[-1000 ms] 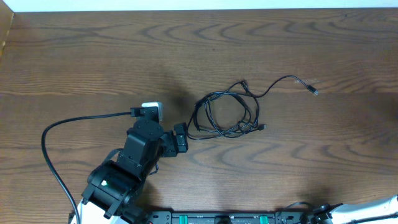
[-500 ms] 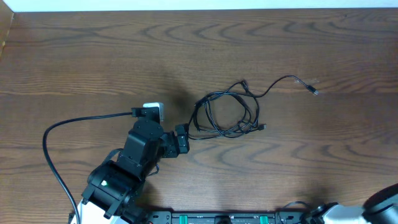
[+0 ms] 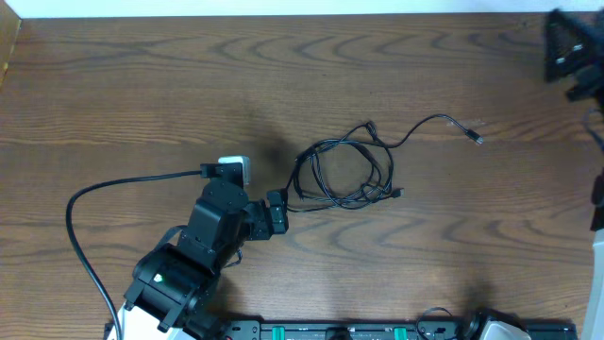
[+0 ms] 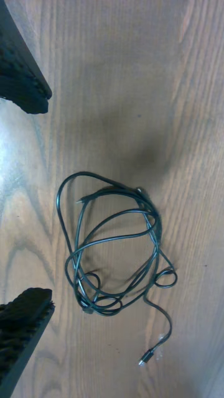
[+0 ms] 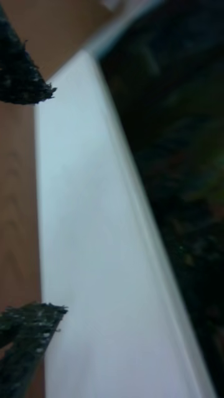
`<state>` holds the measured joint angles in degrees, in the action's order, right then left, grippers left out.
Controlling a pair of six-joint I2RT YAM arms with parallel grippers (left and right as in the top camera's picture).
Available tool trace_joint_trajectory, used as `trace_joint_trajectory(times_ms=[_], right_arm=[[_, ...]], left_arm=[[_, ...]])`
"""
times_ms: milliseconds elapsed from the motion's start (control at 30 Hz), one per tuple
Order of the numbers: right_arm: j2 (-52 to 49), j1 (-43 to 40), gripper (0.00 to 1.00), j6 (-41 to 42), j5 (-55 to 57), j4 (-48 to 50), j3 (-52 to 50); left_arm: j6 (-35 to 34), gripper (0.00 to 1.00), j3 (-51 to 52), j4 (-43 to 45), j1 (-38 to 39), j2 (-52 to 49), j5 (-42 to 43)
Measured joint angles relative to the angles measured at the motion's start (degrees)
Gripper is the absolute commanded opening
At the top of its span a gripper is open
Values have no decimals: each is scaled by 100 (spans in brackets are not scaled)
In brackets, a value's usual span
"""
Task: Untangle cables
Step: 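Reach the right gripper into the black cable tangle from the right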
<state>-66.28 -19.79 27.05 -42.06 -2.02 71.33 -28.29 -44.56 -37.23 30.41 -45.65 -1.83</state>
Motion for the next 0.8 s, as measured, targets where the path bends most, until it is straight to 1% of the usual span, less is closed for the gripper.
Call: trace_joint_trajectory(times_ms=[33, 100, 200, 267, 400, 500, 600, 800], right_arm=[[31, 131, 99, -46, -35, -188, 2], [63, 463, 99, -136, -140, -977, 13], [17, 780, 99, -302, -195, -2354, 37], [-118, 1045, 99, -566, -208, -3248, 20], [-538, 1519, 99, -1060, -92, -4321, 11], [-979, 1928, 99, -1274, 326, -4977, 7], [-1445, 2269, 98, -1257, 787, -5316, 4], [-2297, 2896, 92, -1178, 1067, -5051, 4]], left_arm=[[-2, 98, 0, 7, 0, 0, 0], [0, 98, 0, 9, 0, 0, 0], [-2, 98, 0, 13, 0, -37, 0], [-2, 98, 0, 11, 2, -107, 0], [-2, 98, 0, 17, 0, -278, 0], [-2, 98, 0, 17, 0, -431, 2], [-2, 98, 0, 17, 0, -522, 0], [-4, 98, 0, 17, 0, -538, 0]])
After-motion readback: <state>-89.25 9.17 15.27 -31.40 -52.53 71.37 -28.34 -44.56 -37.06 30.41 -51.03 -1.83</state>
